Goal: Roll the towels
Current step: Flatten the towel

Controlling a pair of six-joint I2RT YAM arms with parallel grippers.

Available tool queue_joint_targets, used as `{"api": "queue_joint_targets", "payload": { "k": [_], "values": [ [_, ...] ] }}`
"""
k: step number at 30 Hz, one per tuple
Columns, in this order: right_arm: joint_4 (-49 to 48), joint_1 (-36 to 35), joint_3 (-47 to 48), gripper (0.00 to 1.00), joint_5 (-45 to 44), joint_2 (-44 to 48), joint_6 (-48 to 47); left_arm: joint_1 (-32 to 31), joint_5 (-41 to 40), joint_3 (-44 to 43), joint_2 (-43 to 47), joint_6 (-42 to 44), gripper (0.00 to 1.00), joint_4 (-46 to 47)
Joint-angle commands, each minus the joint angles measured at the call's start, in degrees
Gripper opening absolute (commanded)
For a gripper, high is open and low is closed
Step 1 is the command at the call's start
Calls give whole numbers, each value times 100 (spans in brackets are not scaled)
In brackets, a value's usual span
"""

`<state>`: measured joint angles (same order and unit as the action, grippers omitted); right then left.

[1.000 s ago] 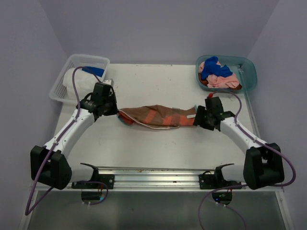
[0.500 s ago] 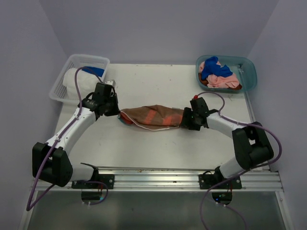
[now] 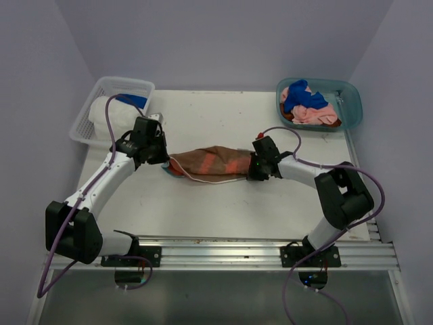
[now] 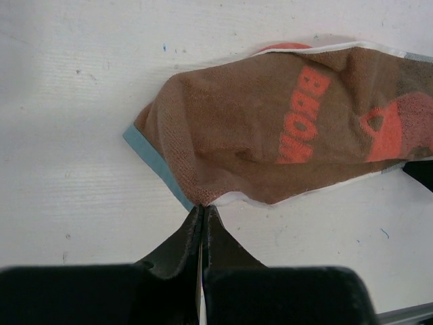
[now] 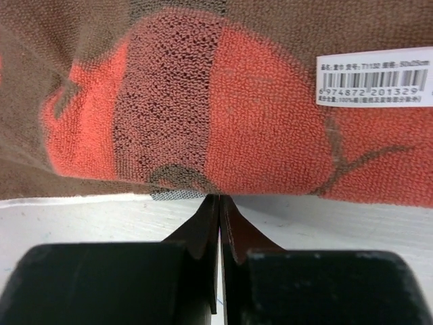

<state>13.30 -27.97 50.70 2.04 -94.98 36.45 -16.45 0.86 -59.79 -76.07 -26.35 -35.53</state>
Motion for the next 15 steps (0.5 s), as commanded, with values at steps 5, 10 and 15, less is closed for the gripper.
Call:
{"api": "queue_joint_targets", "payload": {
  "k": [5,10,15],
  "values": [
    [489,10,415,0,-758,558,-111,45,-60,-138,163,77,0,-7],
    [779,10,160,0,-1214,1445,-85,45,-60,-208,224,121,0,-59],
    [789,54,212,0,-1083,2176,-111,45,159,-261,84,139,0,151]
  ]
}}
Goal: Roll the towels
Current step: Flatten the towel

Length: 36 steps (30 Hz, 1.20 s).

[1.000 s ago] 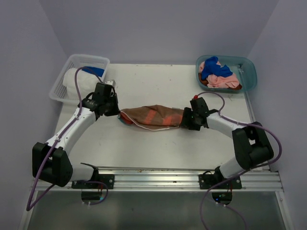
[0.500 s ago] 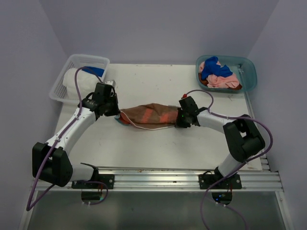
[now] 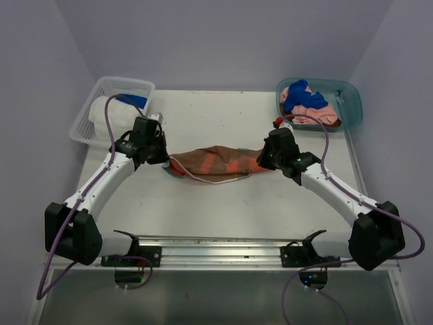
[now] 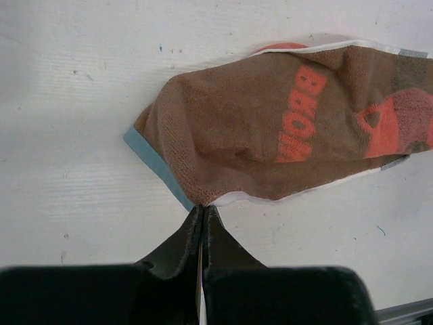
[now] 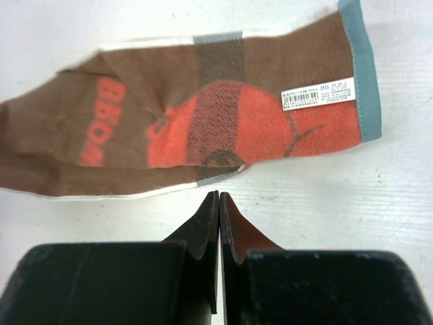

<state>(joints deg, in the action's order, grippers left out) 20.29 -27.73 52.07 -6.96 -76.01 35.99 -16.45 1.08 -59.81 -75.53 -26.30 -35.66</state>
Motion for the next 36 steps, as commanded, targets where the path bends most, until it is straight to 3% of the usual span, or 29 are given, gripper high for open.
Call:
{"api": "queue_joint_targets", "payload": {
  "k": [1,4,5,6,9,11,21,23,25,26,28,29,36],
  "values": [
    [89,30,101,0,-183,253,-100,45,216,-285,-84,108,0,156],
    [352,30,154,1,-305,-89,-66,45,313,-338,-155,99,0,129],
    [387,30,145,7,-349,-168,-66,45,314,-329,-129,91,0,129],
    [405,48,93,26,-454,-282,-57,45,296,-321,-94,108,0,121],
    [239,179,-56,57,-377,-423,-83,54,165,-312,46,143,0,68],
    [186,399,-48,65,-262,-616,-118,45,129,-294,117,152,0,50],
    [-157,1190,575,71,142,-1820,-224,45,191,-242,231,126,0,-11],
    [-201,1234,751,70,151,-2101,-171,45,182,-268,258,117,0,-63],
    [-306,1234,839,62,151,-2234,-127,45,182,-268,302,126,0,-73],
    [-307,1234,953,43,143,-2295,-118,45,191,-259,319,117,0,-90],
    [-228,1234,1085,21,151,-2357,-101,45,182,-268,346,117,0,-116],
    [-202,1234,1155,1,160,-2331,-101,45,173,-259,354,117,0,-143],
    [307,1226,1164,0,-209,-900,-337,98,568,-408,504,205,0,-143]
  ]
}}
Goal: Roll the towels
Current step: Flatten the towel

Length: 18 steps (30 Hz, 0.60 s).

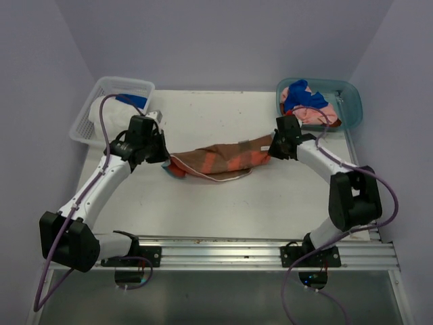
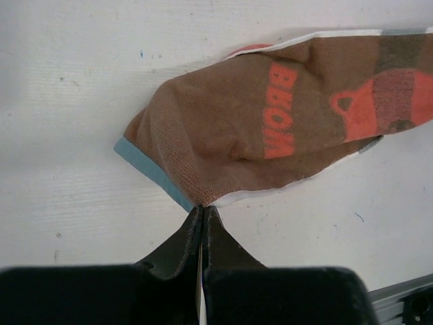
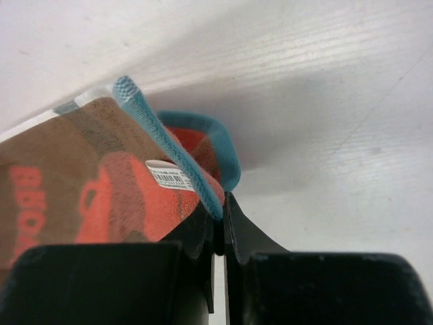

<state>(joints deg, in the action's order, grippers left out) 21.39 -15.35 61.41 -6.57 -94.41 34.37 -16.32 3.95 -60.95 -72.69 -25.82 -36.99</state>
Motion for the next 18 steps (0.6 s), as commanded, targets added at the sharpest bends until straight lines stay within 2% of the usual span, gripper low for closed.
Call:
{"api": "queue_joint_targets", "payload": {
  "k": [1,6,9,13,15,16,18],
  "values": [
    [277,-3,257,0,-344,1395,-281,93,195,-356,220,165,0,-27],
    [979,-3,582,0,-565,2697,-633,251,-280,-839,246,192,0,-291],
    [1148,-3,662,0,-452,3059,-660,287,-245,-875,412,192,0,-256],
    [1044,-3,575,0,-257,3070,-554,287,-17,-726,510,122,0,-1],
    [1008,-3,591,0,-388,2589,-554,287,97,-603,457,69,0,148],
    [1016,-3,653,6,-441,2386,-563,287,228,-559,370,60,0,183],
    [955,15,837,31,-617,1633,-624,287,387,-383,212,16,0,385]
  ]
}}
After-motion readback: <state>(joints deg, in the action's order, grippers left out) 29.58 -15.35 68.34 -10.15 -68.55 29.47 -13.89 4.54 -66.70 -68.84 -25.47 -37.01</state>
